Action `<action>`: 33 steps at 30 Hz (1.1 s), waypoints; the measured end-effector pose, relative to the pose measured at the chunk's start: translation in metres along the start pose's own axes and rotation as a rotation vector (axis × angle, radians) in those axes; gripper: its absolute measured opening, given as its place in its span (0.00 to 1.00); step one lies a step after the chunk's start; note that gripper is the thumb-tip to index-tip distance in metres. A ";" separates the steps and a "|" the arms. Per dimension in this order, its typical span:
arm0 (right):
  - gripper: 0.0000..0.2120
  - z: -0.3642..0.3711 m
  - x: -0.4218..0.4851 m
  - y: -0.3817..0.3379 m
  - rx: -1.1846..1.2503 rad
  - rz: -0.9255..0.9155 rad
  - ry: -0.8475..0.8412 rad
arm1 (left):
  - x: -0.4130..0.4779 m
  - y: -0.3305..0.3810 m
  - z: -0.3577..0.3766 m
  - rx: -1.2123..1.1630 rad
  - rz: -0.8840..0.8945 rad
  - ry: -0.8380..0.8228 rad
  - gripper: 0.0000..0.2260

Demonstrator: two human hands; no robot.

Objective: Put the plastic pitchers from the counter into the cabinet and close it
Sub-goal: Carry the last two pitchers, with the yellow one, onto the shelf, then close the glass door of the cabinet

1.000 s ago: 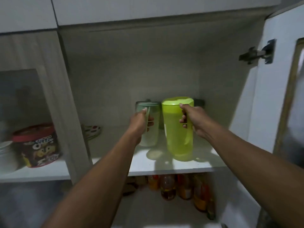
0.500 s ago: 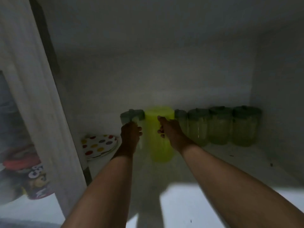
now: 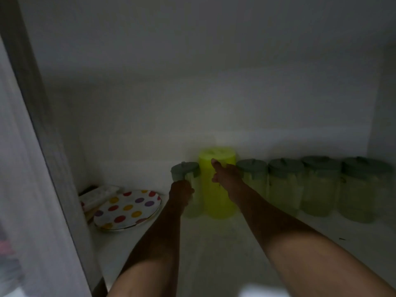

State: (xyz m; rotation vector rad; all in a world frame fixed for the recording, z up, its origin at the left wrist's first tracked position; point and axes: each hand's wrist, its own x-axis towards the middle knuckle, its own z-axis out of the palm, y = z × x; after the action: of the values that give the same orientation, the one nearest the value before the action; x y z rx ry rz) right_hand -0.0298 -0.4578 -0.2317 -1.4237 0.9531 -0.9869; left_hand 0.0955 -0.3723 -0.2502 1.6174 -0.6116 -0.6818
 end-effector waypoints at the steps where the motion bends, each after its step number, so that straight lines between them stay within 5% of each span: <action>1: 0.41 0.000 0.002 -0.001 -0.022 -0.004 -0.007 | 0.003 -0.001 0.001 0.065 0.004 0.000 0.16; 7: 0.44 -0.002 0.007 -0.003 -0.216 0.003 -0.012 | 0.006 -0.007 0.000 0.193 -0.057 0.012 0.23; 11: 0.24 -0.016 -0.014 0.002 -0.415 -0.052 0.037 | -0.007 -0.003 -0.005 0.313 -0.014 0.105 0.28; 14: 0.43 -0.034 -0.039 0.003 -0.488 -0.095 0.092 | -0.039 0.008 -0.007 0.353 0.028 0.114 0.29; 22: 0.41 -0.084 -0.161 -0.023 -0.635 -0.159 0.070 | -0.118 0.013 -0.001 0.380 0.145 -0.072 0.43; 27: 0.23 -0.121 -0.274 -0.038 -0.586 -0.205 0.117 | -0.283 0.028 -0.009 0.391 0.269 -0.138 0.12; 29: 0.20 -0.140 -0.320 -0.038 -0.584 -0.215 0.141 | -0.328 0.024 -0.008 0.439 0.309 -0.163 0.11; 33: 0.18 -0.181 -0.408 -0.039 -0.608 -0.203 0.155 | -0.408 0.019 -0.003 0.524 0.342 -0.254 0.26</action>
State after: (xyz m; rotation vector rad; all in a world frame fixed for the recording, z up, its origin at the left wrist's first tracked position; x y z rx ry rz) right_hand -0.3339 -0.1294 -0.2083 -1.9995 1.3143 -1.0110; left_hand -0.1835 -0.0795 -0.1930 1.8471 -1.3038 -0.4956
